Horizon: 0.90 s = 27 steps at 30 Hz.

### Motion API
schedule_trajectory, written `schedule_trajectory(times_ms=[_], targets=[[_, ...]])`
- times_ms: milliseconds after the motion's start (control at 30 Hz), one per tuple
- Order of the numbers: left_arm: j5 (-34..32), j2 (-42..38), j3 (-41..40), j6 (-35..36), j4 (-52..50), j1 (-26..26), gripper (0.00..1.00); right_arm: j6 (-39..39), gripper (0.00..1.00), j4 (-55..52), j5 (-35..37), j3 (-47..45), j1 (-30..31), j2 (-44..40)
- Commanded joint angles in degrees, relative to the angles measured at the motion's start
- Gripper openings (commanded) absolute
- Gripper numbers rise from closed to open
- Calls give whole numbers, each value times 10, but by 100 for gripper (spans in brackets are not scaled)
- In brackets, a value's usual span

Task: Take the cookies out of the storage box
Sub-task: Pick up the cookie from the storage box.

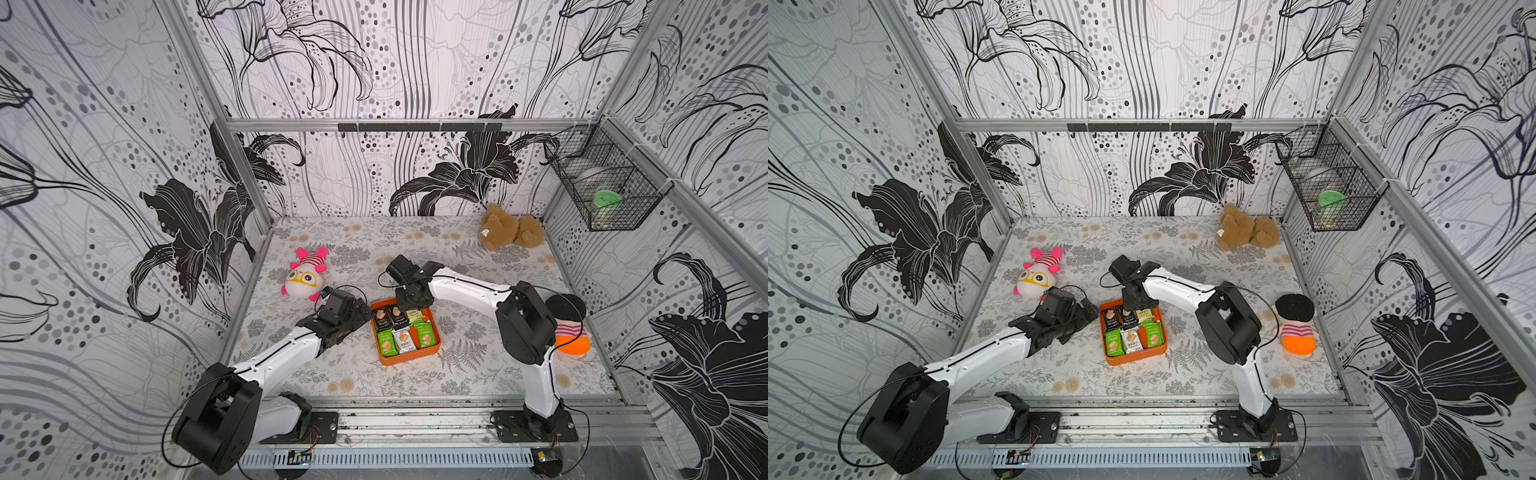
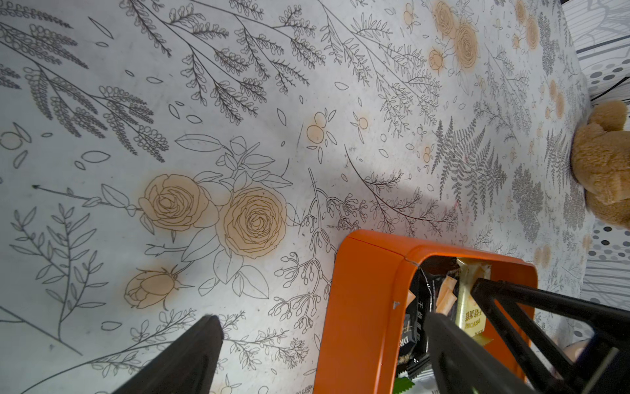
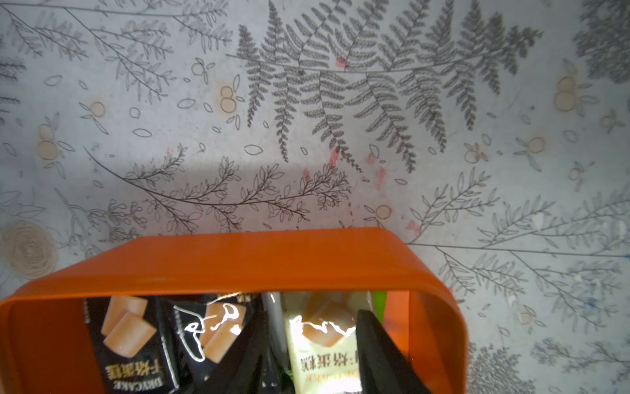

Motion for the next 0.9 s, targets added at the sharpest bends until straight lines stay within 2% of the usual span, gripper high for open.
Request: schedule_trajectory(times_ms=[0, 67, 133, 867], targets=[[-4, 14, 13, 4, 28, -3, 97, -17, 53, -33, 19, 11, 2, -16], [-1, 18, 17, 5, 26, -3, 97, -25, 62, -34, 17, 8, 2, -15], [-2, 17, 16, 5, 27, -4, 97, -32, 66, -34, 12, 4, 2, -12], [-12, 10, 24, 1, 6, -3, 97, -57, 64, -26, 7, -7, -11, 21]])
